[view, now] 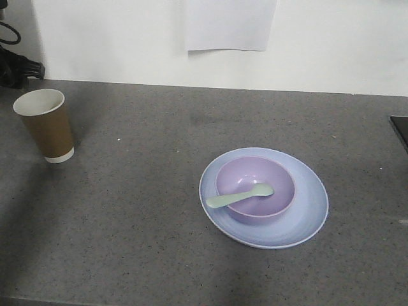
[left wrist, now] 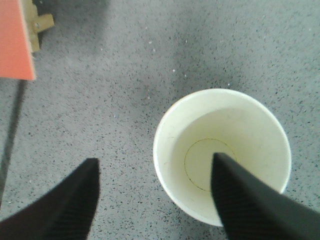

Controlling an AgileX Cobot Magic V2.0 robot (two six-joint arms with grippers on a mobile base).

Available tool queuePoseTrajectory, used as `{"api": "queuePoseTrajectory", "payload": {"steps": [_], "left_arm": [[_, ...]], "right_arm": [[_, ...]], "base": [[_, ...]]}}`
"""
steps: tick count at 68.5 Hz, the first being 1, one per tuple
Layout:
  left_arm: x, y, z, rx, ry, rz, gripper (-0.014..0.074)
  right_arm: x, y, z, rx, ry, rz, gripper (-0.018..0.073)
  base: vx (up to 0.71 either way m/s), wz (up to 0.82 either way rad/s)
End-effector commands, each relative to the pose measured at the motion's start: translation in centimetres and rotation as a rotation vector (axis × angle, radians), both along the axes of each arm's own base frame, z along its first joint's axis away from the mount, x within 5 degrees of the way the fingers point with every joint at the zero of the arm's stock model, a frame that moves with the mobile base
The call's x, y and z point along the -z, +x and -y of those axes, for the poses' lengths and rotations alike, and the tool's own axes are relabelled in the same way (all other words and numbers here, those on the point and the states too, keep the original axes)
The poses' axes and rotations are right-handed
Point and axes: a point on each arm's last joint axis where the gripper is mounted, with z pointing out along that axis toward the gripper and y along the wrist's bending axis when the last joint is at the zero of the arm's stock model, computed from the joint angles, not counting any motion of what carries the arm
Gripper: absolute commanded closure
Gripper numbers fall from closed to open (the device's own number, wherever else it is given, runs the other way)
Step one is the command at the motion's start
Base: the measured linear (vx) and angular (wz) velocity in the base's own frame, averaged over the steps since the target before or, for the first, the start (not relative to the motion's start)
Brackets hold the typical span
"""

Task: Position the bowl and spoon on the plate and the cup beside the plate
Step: 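Lower the open left gripper into the brown paper cup's rim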

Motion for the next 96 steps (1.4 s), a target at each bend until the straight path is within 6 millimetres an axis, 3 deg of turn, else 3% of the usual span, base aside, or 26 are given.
{"api": "queuePoseTrajectory", "payload": {"steps": [1,33,50,58,69,72,81,96], "left_arm": [[-2.5,-0.6,0.0,0.001,0.000,0.101,0.0057],[0.5,1.7,-0.2,-0.001,-0.007,0.069,0.0061],[2.7,2.7,-1.7,-0.049,-0.078,0.021,0.0123],[3.2,2.9,-2.0,-0.040,-0.098,0.013,0.0232],[2.5,3.1,-1.8,0.027,-0.084,0.055,0.0552],[2.1,3.1,-1.5,0.059,-0.091,0.057,0.0606],[0.5,3.0,0.2,0.165,-0.148,0.071,0.0605],[-1.3,1.7,5.7,0.366,-0.229,0.083,0.0604]], "right_arm": [[-1.2,-0.1,0.0,-0.007,-0.027,0.088,0.0563],[-1.2,-0.1,0.0,-0.007,-0.028,0.088,0.0563],[-1.2,-0.1,0.0,-0.008,-0.028,0.088,0.0563],[-1.2,-0.1,0.0,-0.008,-0.028,0.088,0.0563],[-1.2,-0.1,0.0,-0.008,-0.028,0.088,0.0563],[-1.2,-0.1,0.0,-0.008,-0.028,0.088,0.0563],[-1.2,-0.1,0.0,-0.008,-0.028,0.088,0.0563],[-1.2,-0.1,0.0,-0.008,-0.028,0.088,0.0563]], "base": [[0.00,0.00],[0.00,0.00],[0.00,0.00],[0.00,0.00],[0.00,0.00],[0.00,0.00],[0.00,0.00],[0.00,0.00]]}}
